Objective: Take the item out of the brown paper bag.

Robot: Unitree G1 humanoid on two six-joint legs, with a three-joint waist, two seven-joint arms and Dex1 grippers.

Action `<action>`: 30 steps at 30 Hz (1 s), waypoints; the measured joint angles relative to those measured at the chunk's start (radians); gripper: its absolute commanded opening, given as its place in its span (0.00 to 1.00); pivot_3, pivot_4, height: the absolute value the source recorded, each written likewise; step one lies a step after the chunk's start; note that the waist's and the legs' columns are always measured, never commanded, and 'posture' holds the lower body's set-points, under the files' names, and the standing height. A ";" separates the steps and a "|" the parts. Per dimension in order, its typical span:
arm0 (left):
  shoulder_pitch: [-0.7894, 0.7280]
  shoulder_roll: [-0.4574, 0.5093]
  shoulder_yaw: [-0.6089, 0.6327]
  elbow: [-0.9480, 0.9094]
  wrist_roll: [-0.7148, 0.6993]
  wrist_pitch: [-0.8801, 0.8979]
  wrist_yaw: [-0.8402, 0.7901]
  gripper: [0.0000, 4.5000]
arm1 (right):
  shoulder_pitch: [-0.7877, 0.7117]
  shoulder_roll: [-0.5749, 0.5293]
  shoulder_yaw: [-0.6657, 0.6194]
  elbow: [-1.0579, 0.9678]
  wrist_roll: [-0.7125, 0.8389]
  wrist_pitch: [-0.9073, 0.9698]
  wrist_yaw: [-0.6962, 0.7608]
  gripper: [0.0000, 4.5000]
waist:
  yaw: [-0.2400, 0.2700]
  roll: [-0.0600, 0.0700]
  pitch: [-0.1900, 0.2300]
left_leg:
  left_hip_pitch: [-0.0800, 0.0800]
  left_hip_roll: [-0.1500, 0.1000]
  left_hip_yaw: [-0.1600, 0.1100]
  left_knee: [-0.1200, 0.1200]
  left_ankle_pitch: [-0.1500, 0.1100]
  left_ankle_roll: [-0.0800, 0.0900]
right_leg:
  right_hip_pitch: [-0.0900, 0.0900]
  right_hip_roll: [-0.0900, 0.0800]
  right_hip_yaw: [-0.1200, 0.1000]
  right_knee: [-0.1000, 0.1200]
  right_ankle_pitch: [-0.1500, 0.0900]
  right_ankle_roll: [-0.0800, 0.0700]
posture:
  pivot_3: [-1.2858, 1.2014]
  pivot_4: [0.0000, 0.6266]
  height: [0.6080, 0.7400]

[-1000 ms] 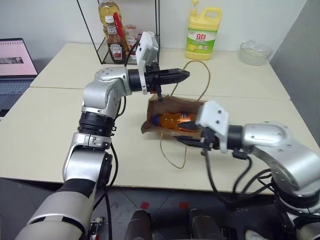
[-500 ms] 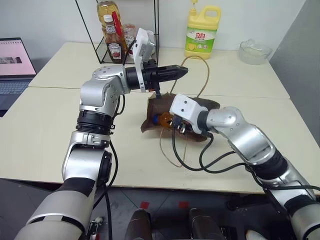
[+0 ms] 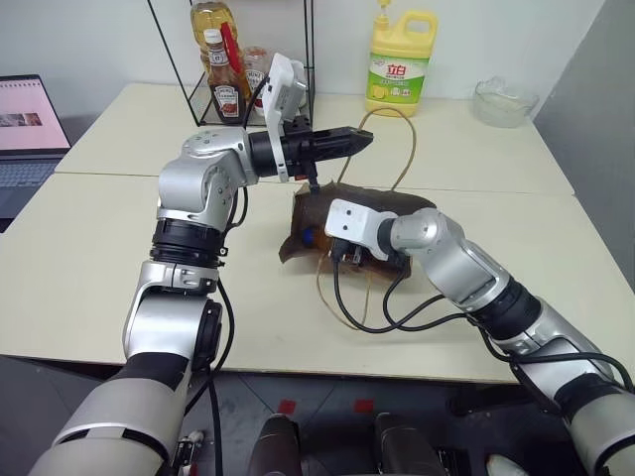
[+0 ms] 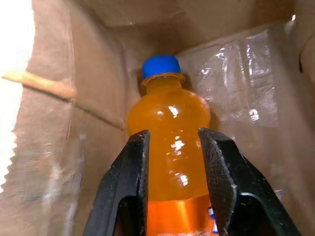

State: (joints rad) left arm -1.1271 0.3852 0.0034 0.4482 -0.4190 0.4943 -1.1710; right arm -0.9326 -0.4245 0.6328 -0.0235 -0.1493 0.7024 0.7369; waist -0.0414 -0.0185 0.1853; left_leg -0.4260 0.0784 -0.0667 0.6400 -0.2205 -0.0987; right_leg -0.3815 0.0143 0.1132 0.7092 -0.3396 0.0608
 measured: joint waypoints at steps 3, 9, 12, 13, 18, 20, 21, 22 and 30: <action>0.005 0.000 0.000 -0.010 0.000 0.000 0.002 0.00 | -0.001 0.015 0.001 0.016 -0.022 -0.008 0.011 0.49 | 0.000 0.000 0.000 | 0.000 0.000 0.000 0.000 0.000 0.000 | 0.000 0.000 0.000 0.000 0.000 0.000 | 0.52 0.24 1.00; 0.008 0.000 0.000 -0.012 -0.001 0.000 0.003 0.00 | -0.002 0.018 0.002 0.032 -0.070 -0.023 0.032 0.88 | 0.000 0.000 0.000 | 0.000 0.000 0.000 0.000 0.000 0.000 | 0.000 0.000 0.000 0.000 0.000 0.000 | 0.52 0.24 1.00; 0.009 0.000 0.000 -0.012 -0.001 -0.001 0.003 0.00 | -0.017 0.018 0.018 0.051 -0.108 -0.028 0.045 0.88 | 0.000 0.000 0.000 | 0.000 0.000 0.000 0.000 0.000 0.000 | 0.000 0.000 0.000 0.000 0.000 0.000 | 0.52 0.24 1.00; 0.009 0.000 0.000 -0.012 -0.001 -0.001 0.003 0.00 | -0.022 0.019 0.022 0.058 -0.116 -0.029 0.048 0.88 | 0.000 0.000 0.000 | 0.000 0.000 0.000 0.000 0.000 0.000 | -0.001 0.000 0.000 0.000 0.000 0.000 | 0.52 0.24 1.00; 0.011 -0.003 0.001 -0.013 -0.002 -0.002 0.003 0.00 | -0.054 0.049 0.061 0.147 -0.179 -0.059 0.067 0.88 | -0.002 0.000 0.000 | 0.000 0.000 0.000 0.000 0.000 0.000 | -0.001 0.000 0.000 0.000 0.000 0.000 | 0.52 0.24 1.00; 0.013 -0.009 0.001 -0.017 -0.002 -0.002 0.003 0.00 | -0.067 0.068 0.076 0.197 -0.194 -0.079 0.072 0.88 | -0.003 0.000 0.000 | 0.000 0.000 0.000 0.000 0.000 -0.001 | -0.001 0.000 0.000 0.001 0.000 0.000 | 0.52 0.24 1.00; 0.014 -0.011 0.001 -0.019 -0.002 -0.002 0.003 0.00 | -0.069 0.074 0.078 0.211 -0.198 -0.085 0.074 0.88 | -0.003 0.000 0.000 | -0.001 0.000 0.000 0.000 0.000 -0.001 | -0.001 0.000 0.000 0.000 0.000 0.000 | 0.52 0.24 1.00; 0.014 -0.011 0.001 -0.019 -0.003 -0.002 0.004 0.00 | -0.075 0.083 0.081 0.233 -0.206 -0.093 0.082 0.88 | -0.003 0.000 0.000 | -0.001 0.000 0.000 0.000 0.001 -0.001 | -0.001 0.000 0.000 0.001 0.000 0.000 | 0.52 0.24 1.00; 0.027 -0.017 0.001 -0.046 -0.003 -0.001 0.005 0.00 | -0.149 0.160 0.097 0.401 -0.261 -0.166 0.106 0.88 | -0.009 0.000 0.000 | -0.001 0.000 0.000 0.000 0.001 -0.002 | -0.002 0.000 0.000 0.002 0.000 0.000 | 0.52 0.24 1.00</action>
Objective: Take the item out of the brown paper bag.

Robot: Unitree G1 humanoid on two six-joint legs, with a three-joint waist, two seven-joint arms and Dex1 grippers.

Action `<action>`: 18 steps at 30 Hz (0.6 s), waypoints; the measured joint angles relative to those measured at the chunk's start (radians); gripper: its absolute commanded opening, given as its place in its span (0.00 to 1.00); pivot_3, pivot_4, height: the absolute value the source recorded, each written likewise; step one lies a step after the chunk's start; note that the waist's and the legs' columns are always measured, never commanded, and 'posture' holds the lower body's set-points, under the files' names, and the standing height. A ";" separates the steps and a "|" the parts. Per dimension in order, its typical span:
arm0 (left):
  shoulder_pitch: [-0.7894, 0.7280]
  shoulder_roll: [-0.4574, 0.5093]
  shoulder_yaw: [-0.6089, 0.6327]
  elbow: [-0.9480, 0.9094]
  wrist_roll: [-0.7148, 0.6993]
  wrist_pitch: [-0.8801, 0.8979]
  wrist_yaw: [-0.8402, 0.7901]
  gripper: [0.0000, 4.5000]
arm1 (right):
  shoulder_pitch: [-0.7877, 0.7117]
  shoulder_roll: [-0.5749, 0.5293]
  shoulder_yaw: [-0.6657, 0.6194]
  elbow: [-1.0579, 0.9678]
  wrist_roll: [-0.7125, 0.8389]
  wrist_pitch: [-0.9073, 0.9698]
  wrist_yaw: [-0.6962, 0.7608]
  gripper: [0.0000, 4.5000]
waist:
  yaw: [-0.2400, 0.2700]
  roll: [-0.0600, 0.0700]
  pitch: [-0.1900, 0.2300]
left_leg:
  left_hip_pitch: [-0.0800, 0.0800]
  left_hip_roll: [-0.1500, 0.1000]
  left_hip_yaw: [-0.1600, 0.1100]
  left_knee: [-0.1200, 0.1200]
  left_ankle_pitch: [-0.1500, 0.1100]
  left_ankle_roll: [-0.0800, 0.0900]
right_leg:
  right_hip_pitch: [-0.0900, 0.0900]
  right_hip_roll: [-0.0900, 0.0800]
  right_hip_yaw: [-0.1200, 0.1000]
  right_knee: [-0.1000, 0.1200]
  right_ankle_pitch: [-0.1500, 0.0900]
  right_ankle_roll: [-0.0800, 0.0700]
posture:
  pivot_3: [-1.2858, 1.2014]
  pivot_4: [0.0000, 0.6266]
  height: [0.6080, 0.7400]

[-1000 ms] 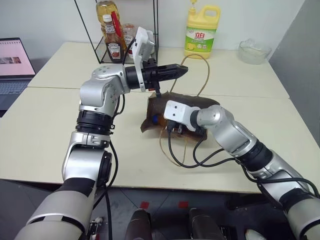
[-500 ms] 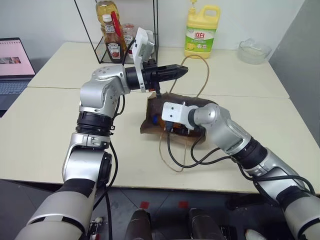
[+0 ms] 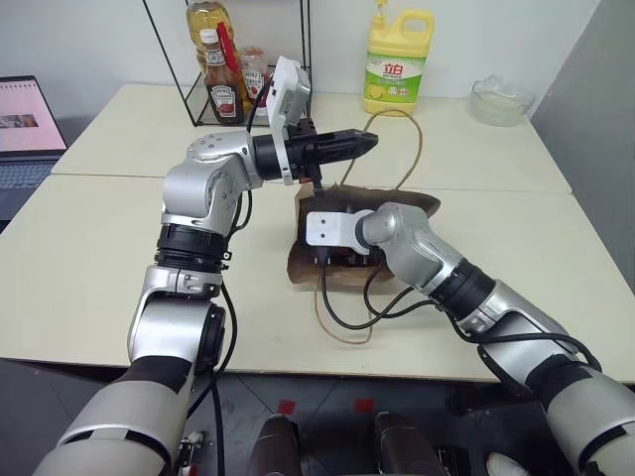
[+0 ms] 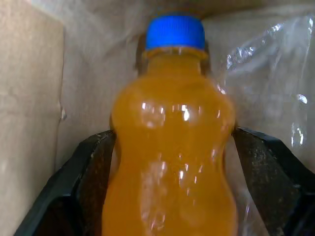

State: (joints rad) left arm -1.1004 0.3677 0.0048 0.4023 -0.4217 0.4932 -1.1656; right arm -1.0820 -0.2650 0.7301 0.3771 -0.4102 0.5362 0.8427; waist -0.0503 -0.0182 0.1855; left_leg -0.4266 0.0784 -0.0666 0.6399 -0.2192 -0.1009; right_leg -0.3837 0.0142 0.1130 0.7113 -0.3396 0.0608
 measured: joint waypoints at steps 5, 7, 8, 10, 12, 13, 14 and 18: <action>0.006 -0.001 0.000 -0.004 0.000 0.001 0.002 0.00 | -0.026 0.030 0.001 0.084 -0.023 -0.056 0.014 0.61 | -0.003 0.000 0.000 | 0.000 0.000 0.000 0.000 0.000 0.000 | 0.000 0.000 0.000 0.001 0.000 0.000 | 0.52 0.24 1.00; 0.006 -0.002 0.000 -0.006 0.000 0.001 0.004 0.00 | -0.033 0.033 0.000 0.103 -0.041 -0.072 0.014 0.60 | -0.004 0.000 0.000 | 0.000 0.000 0.000 0.000 0.000 0.000 | 0.000 0.000 0.000 0.001 0.000 0.000 | 0.52 0.24 1.00; 0.007 -0.001 0.000 -0.006 0.000 0.001 0.006 0.00 | -0.033 0.033 -0.001 0.106 -0.044 -0.079 0.015 0.60 | -0.004 0.000 0.000 | 0.000 0.000 0.000 0.000 0.000 0.000 | 0.000 0.000 0.000 0.001 0.000 0.000 | 0.52 0.24 1.00; 0.008 -0.001 0.000 -0.006 0.000 0.001 0.007 0.00 | -0.033 0.034 -0.002 0.109 -0.050 -0.090 0.016 0.60 | -0.004 0.000 0.000 | 0.000 0.000 0.000 0.000 0.000 0.000 | 0.000 0.000 0.000 0.001 0.000 0.000 | 0.52 0.24 1.00; 0.008 -0.001 0.000 -0.006 0.000 0.000 0.007 0.00 | -0.032 0.033 -0.004 0.105 -0.054 -0.092 0.022 0.60 | -0.004 0.000 0.000 | 0.000 0.000 0.000 0.000 0.000 0.000 | 0.000 0.000 0.000 0.001 0.000 0.000 | 0.52 0.24 1.00; 0.009 -0.001 0.000 -0.006 0.000 0.000 0.007 0.00 | -0.026 0.030 -0.007 0.095 -0.057 -0.091 0.024 0.60 | -0.004 0.000 0.000 | 0.000 0.000 0.000 0.000 0.000 0.000 | 0.000 0.000 0.000 0.001 0.000 0.000 | 0.52 0.24 1.00; 0.009 -0.001 0.000 -0.006 0.000 -0.001 0.008 0.00 | -0.018 0.024 -0.013 0.079 -0.059 -0.092 0.024 0.60 | -0.004 0.000 0.000 | 0.000 0.000 0.000 0.000 0.000 0.000 | 0.000 0.000 0.000 0.001 0.000 0.000 | 0.52 0.24 1.00; 0.009 0.000 0.000 -0.003 0.001 -0.013 0.011 0.00 | 0.020 -0.013 -0.047 -0.016 -0.059 -0.090 0.035 0.60 | -0.004 0.000 0.000 | 0.000 0.000 0.000 0.000 0.000 -0.001 | 0.000 0.000 0.000 0.001 0.000 0.000 | 0.52 0.24 1.00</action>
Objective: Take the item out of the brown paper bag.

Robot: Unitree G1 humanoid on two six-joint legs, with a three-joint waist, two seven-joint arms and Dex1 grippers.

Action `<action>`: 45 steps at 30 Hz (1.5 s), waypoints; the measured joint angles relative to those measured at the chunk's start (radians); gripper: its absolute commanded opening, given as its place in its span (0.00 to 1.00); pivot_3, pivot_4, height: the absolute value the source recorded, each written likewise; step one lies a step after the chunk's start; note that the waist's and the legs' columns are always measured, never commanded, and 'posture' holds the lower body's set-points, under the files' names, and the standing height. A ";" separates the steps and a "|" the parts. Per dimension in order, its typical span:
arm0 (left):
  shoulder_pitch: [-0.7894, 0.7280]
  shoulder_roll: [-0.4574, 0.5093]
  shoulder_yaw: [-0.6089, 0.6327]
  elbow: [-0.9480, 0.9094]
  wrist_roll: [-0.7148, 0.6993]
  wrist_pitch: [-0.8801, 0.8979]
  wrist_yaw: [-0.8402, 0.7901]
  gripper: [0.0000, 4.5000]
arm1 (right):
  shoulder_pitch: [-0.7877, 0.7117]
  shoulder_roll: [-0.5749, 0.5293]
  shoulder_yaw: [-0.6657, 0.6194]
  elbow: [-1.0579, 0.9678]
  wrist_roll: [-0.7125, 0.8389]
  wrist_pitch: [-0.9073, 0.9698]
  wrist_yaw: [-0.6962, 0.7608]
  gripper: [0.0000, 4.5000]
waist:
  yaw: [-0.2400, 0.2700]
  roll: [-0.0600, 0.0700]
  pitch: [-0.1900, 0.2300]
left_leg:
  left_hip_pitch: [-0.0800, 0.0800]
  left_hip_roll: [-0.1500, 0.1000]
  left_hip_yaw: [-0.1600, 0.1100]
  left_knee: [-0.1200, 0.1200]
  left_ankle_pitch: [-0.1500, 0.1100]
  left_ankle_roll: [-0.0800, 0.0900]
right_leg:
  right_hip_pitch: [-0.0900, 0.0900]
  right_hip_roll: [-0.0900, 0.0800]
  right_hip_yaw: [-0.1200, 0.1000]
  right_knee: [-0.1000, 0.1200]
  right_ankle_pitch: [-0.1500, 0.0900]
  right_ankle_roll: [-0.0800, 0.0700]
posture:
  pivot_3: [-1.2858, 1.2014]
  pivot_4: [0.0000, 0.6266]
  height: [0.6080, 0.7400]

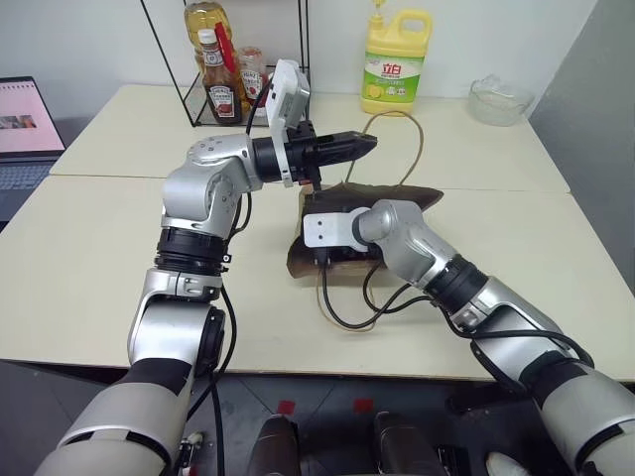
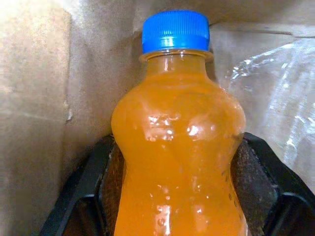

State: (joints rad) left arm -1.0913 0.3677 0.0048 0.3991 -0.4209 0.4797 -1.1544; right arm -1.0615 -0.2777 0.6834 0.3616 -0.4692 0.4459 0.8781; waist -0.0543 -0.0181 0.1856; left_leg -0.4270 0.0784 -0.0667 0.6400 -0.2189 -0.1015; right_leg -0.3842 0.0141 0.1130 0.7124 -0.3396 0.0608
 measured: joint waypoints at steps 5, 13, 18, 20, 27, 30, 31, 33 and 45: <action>0.000 0.001 0.000 0.014 0.001 -0.015 0.006 0.00 | 0.035 -0.053 -0.045 -0.144 0.006 0.018 0.039 0.57 | -0.002 0.000 0.000 | 0.000 0.000 0.000 0.000 0.000 0.000 | 0.000 0.000 0.000 0.000 0.000 0.000 | 0.52 0.24 1.00; -0.001 0.002 0.000 0.039 0.002 -0.031 0.006 0.00 | 0.110 -0.070 -0.105 -0.340 0.050 0.098 0.086 0.54 | -0.003 0.000 0.000 | -0.001 0.000 0.000 -0.001 0.000 0.000 | -0.001 0.000 0.000 0.000 0.000 0.000 | 0.52 0.24 1.00; -0.002 0.002 0.000 0.040 0.001 -0.032 0.006 0.00 | 0.120 -0.086 -0.130 -0.427 0.094 0.159 0.117 0.54 | -0.002 0.000 0.000 | -0.001 0.000 0.000 -0.001 0.000 0.000 | -0.001 0.000 0.000 -0.001 0.000 0.000 | 0.52 0.24 1.00; -0.003 0.004 0.000 0.041 0.003 -0.034 0.006 0.00 | 0.133 -0.105 -0.140 -0.449 0.105 0.175 0.123 0.54 | -0.001 0.000 0.000 | -0.001 0.000 0.000 0.000 0.000 0.000 | -0.001 0.000 0.000 -0.001 0.000 0.000 | 0.52 0.24 1.00; -0.003 0.005 0.000 0.053 0.005 -0.047 0.006 0.00 | 0.160 -0.168 -0.157 -0.520 0.143 0.215 0.130 0.53 | -0.002 0.000 0.000 | -0.002 0.000 0.000 -0.001 0.000 0.001 | -0.002 0.000 0.000 -0.001 0.000 0.000 | 0.52 0.24 1.00; -0.003 0.006 0.000 0.054 0.006 -0.052 0.006 0.00 | 0.174 -0.194 -0.163 -0.552 0.159 0.223 0.136 0.53 | -0.002 0.000 0.000 | -0.002 0.000 0.000 -0.001 -0.001 0.001 | -0.002 0.000 0.000 -0.001 0.000 0.000 | 0.52 0.24 1.00; -0.003 0.006 0.000 0.056 0.006 -0.053 0.006 0.00 | 0.179 -0.201 -0.165 -0.561 0.165 0.225 0.139 0.53 | -0.002 0.000 0.001 | -0.003 0.000 0.000 0.000 -0.001 0.001 | -0.002 0.000 0.000 -0.001 0.000 0.000 | 0.52 0.24 1.00; -0.003 0.007 0.000 0.062 0.006 -0.056 0.006 0.00 | 0.188 -0.216 -0.181 -0.587 0.185 0.239 0.147 0.53 | -0.002 0.000 0.001 | -0.003 0.000 0.000 0.000 -0.001 0.001 | -0.002 0.000 0.000 -0.001 0.000 0.000 | 0.52 0.24 1.00; -0.004 0.006 0.000 0.080 0.010 -0.074 0.005 0.00 | 0.198 -0.245 -0.269 -0.713 0.342 0.260 0.155 0.53 | -0.002 0.000 0.001 | -0.004 0.000 0.000 0.000 -0.001 0.002 | -0.003 0.000 0.000 -0.001 0.000 0.000 | 0.52 0.24 1.00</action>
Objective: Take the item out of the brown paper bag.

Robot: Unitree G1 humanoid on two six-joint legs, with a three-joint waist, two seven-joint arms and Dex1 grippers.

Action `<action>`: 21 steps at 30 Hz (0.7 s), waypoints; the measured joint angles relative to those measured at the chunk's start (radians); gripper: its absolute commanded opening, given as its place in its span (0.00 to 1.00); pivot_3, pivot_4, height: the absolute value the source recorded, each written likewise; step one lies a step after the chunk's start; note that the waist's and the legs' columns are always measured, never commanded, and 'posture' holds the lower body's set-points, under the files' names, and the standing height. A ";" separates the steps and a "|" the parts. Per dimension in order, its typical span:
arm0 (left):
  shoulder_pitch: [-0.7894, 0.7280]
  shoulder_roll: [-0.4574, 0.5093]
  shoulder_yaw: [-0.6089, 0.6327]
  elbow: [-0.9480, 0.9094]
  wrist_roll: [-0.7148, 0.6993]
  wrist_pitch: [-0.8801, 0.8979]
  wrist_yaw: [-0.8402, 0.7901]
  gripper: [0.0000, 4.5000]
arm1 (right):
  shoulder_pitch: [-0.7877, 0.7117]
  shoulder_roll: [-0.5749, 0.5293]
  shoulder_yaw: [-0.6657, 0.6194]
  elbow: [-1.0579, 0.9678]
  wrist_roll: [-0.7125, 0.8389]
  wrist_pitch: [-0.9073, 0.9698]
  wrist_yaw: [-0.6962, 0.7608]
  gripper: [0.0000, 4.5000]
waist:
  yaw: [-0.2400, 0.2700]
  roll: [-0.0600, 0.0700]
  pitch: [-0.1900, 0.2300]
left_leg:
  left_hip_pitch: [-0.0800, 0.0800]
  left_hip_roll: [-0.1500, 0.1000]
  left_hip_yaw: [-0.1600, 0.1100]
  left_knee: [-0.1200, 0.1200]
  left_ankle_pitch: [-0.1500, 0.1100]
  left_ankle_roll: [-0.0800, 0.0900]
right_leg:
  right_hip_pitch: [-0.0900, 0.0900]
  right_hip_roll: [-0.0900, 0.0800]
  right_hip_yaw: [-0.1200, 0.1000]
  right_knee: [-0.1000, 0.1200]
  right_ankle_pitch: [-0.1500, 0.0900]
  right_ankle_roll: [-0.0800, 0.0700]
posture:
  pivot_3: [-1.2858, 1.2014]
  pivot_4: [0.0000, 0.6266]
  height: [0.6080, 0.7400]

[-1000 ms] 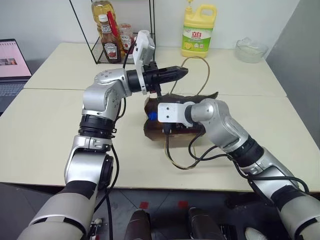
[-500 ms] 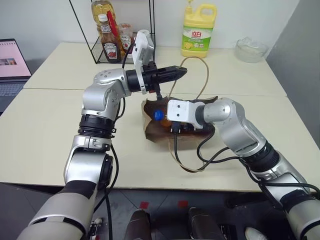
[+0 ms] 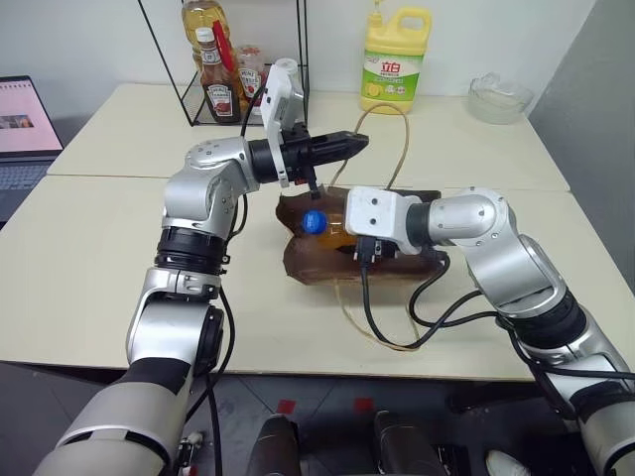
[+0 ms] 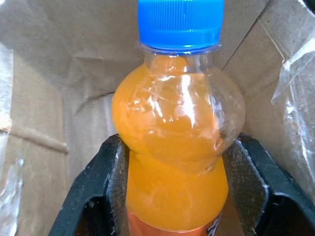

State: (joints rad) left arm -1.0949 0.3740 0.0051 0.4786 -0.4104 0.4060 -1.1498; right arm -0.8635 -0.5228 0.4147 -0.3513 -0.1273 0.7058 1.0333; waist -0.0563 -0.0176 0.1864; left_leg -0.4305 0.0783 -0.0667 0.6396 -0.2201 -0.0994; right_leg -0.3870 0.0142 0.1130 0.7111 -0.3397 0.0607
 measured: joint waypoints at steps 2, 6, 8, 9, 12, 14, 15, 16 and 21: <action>0.000 -0.002 0.000 0.002 0.001 -0.001 0.000 0.00 | 0.003 -0.013 -0.009 -0.022 0.035 0.000 0.012 0.53 | 0.000 0.000 0.000 | 0.000 0.000 0.000 0.000 0.000 0.000 | 0.000 0.000 0.000 0.000 0.000 0.000 | 0.52 0.24 1.00; -0.001 -0.006 0.000 0.003 0.002 -0.002 0.000 0.00 | 0.014 -0.018 -0.028 -0.071 0.104 0.002 0.032 0.53 | 0.000 0.000 0.000 | 0.000 0.000 0.000 0.000 0.000 0.000 | 0.000 0.000 0.000 0.000 0.000 0.000 | 0.52 0.24 1.00; -0.002 -0.006 0.000 0.004 0.002 -0.003 0.000 0.00 | 0.029 -0.025 -0.028 -0.088 0.128 -0.002 0.039 0.53 | 0.000 0.000 0.000 | 0.000 0.000 0.000 0.000 0.000 0.000 | 0.000 0.000 0.000 0.000 0.000 0.000 | 0.52 0.24 1.00; -0.002 -0.006 0.000 0.004 0.002 -0.003 0.000 0.00 | 0.037 -0.030 -0.028 -0.088 0.139 -0.005 0.039 0.53 | 0.001 0.000 0.000 | 0.000 0.000 0.000 0.000 0.000 0.000 | 0.000 0.000 0.000 0.000 0.000 0.000 | 0.52 0.24 1.00; -0.002 -0.006 0.000 0.004 0.003 -0.004 0.001 0.00 | 0.060 -0.052 -0.028 -0.097 0.158 -0.021 0.039 0.53 | 0.001 0.000 0.000 | 0.000 0.000 0.000 0.000 0.000 0.000 | 0.000 0.000 0.000 0.000 0.000 0.000 | 0.52 0.24 1.00; -0.002 -0.007 0.000 0.004 0.004 -0.004 0.001 0.00 | 0.061 -0.056 -0.030 -0.098 0.170 -0.021 0.037 0.53 | 0.000 0.000 0.000 | 0.000 0.000 0.000 0.000 0.000 0.000 | 0.000 0.000 0.000 0.000 0.000 0.000 | 0.52 0.24 1.00; -0.003 -0.007 0.000 0.004 0.004 -0.004 0.001 0.00 | 0.061 -0.060 -0.036 -0.102 0.183 -0.021 0.036 0.53 | 0.000 0.000 0.000 | 0.000 0.000 0.000 0.000 0.000 0.000 | 0.000 0.000 0.000 0.000 0.000 0.000 | 0.52 0.24 1.00; -0.004 -0.007 0.000 0.004 0.005 -0.004 0.001 0.00 | 0.060 -0.063 -0.044 -0.108 0.191 -0.021 0.035 0.53 | 0.000 0.000 0.000 | 0.000 0.000 0.000 0.000 0.000 0.000 | 0.000 0.000 0.000 0.000 0.000 0.000 | 0.52 0.24 1.00; -0.004 -0.007 0.000 0.004 0.009 -0.004 0.001 0.00 | 0.036 -0.070 -0.149 -0.142 0.267 0.028 0.013 0.53 | 0.001 0.000 0.000 | 0.000 0.000 0.000 0.000 0.000 0.000 | 0.000 0.000 0.000 0.000 0.000 0.000 | 0.52 0.24 1.00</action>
State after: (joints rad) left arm -1.0986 0.3670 0.0046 0.4825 -0.4017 0.4022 -1.1485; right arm -0.8271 -0.5931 0.2657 -0.4936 0.1398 0.7339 1.0458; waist -0.0553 -0.0176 0.1866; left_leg -0.4309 0.0783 -0.0668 0.6398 -0.2201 -0.0993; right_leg -0.3872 0.0143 0.1130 0.7112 -0.3397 0.0607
